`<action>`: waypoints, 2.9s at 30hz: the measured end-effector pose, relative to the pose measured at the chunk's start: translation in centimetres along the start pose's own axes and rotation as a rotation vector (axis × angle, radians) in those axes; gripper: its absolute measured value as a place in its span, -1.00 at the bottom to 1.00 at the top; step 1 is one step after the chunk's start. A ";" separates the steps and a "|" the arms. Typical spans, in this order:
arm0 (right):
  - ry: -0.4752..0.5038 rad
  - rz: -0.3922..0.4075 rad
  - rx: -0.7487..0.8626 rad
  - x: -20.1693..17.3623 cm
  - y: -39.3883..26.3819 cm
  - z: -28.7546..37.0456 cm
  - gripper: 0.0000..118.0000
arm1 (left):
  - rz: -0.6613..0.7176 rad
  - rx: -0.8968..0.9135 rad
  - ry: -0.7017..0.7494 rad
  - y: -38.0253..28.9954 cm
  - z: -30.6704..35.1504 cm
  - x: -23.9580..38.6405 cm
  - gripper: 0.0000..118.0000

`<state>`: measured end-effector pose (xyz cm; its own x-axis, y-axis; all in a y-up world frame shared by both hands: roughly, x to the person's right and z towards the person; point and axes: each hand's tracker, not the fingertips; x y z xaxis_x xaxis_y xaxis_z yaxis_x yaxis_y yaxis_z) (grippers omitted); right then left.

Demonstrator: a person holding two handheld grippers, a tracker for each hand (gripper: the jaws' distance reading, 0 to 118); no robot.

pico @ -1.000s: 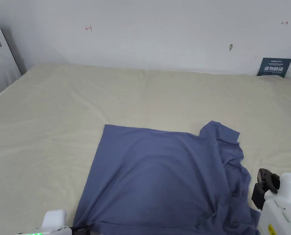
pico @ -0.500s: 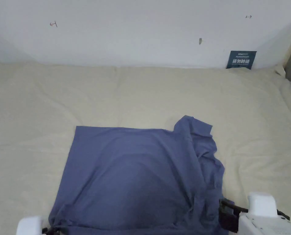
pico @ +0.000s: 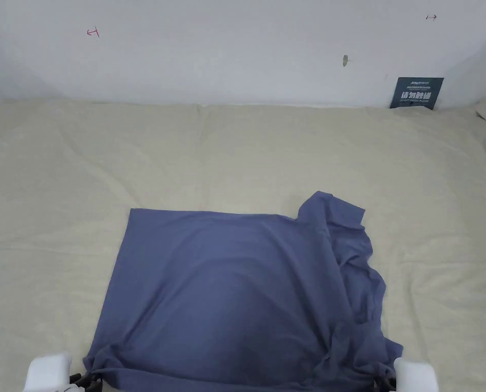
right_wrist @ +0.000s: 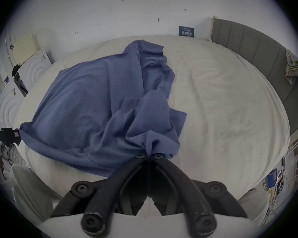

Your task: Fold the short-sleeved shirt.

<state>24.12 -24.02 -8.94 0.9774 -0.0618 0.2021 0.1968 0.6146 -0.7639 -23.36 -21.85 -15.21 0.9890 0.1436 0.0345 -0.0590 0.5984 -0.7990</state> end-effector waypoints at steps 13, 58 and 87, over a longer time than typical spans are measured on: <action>0.003 0.063 0.198 -2.0 12.8 0.1 -0.98 | 0.020 0.052 0.004 11.9 -2.9 0.5 -0.92; -0.096 0.031 0.774 -2.7 11.1 18.1 -1.00 | -0.169 0.619 -0.096 10.4 11.7 9.2 -1.00; -0.103 -0.026 0.467 -1.3 12.3 6.3 -1.00 | 0.071 -0.230 0.030 10.9 -12.9 0.3 -0.48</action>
<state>24.79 -11.43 -14.77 0.9553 -0.0183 0.2951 0.1424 0.9032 -0.4050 -21.99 -25.40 -31.65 0.9873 0.1536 -0.0412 -0.0991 0.3916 -0.9148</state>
